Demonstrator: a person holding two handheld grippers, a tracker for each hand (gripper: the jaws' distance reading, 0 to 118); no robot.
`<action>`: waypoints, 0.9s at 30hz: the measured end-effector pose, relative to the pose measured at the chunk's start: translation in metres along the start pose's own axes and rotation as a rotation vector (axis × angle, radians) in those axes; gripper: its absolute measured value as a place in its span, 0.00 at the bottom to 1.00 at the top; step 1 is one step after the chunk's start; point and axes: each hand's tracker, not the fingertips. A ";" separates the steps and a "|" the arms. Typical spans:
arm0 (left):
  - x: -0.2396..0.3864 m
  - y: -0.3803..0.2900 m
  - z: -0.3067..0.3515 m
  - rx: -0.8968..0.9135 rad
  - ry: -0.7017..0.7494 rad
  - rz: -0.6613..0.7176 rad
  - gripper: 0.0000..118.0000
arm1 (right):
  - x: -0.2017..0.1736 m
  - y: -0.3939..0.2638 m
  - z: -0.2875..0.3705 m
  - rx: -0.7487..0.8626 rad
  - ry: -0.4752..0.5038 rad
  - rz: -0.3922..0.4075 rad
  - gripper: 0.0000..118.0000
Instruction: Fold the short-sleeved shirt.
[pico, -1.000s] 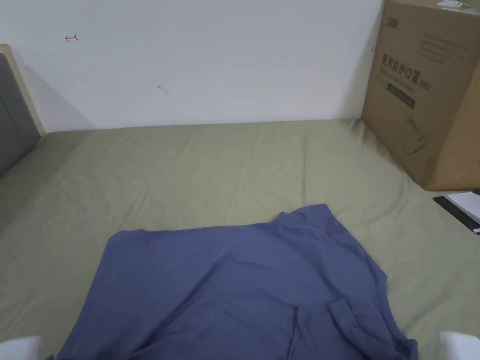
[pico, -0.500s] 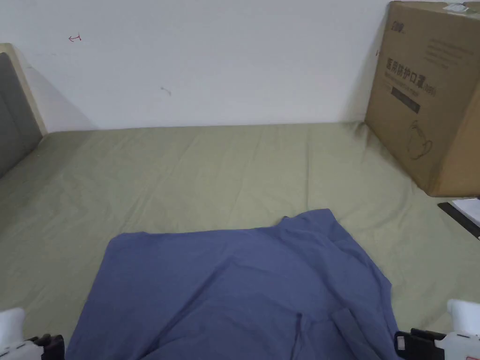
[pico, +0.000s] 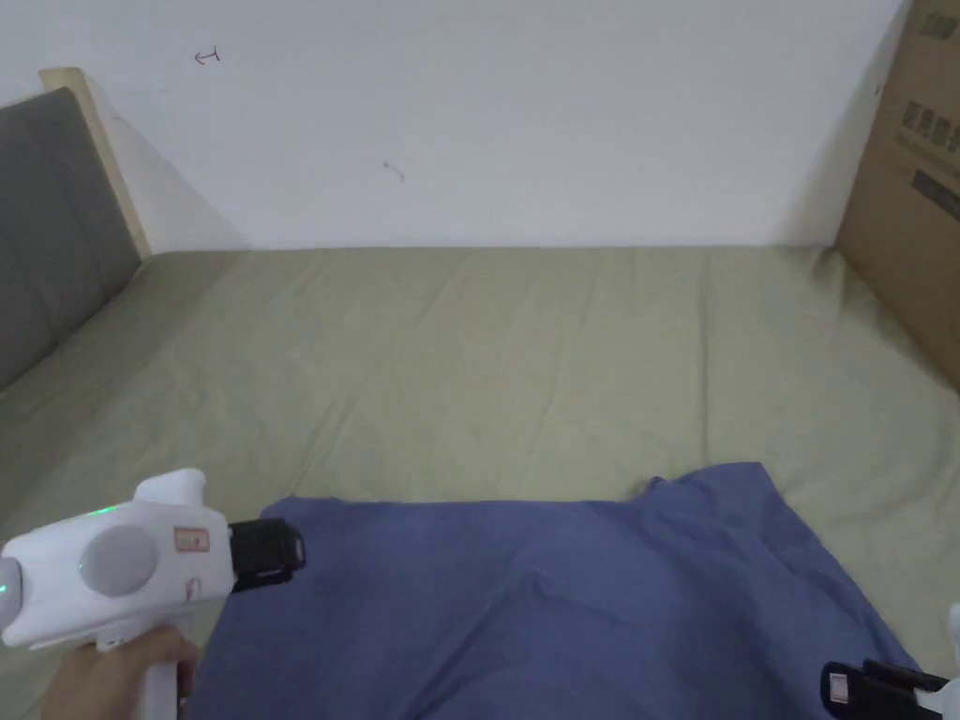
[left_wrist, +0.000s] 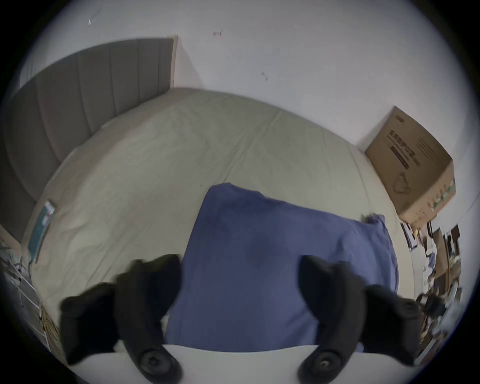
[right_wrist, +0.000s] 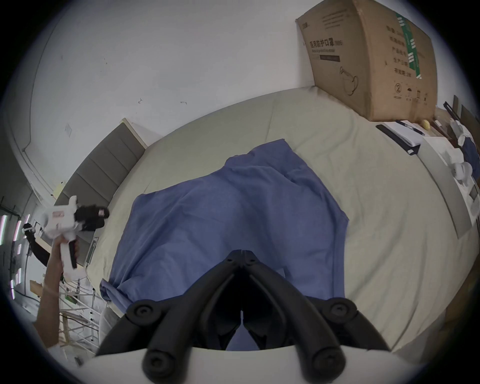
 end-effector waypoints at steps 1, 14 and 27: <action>-0.002 0.012 -0.015 -0.025 0.008 0.015 0.86 | 0.000 0.002 -0.007 -0.008 0.001 -0.002 0.00; 0.014 0.058 -0.129 -0.170 0.116 -0.123 0.84 | 0.020 0.008 -0.045 -0.065 -0.019 -0.066 0.00; 0.032 0.046 -0.133 -0.094 0.159 -0.213 0.02 | 0.052 0.070 -0.077 -0.140 -0.058 0.000 0.48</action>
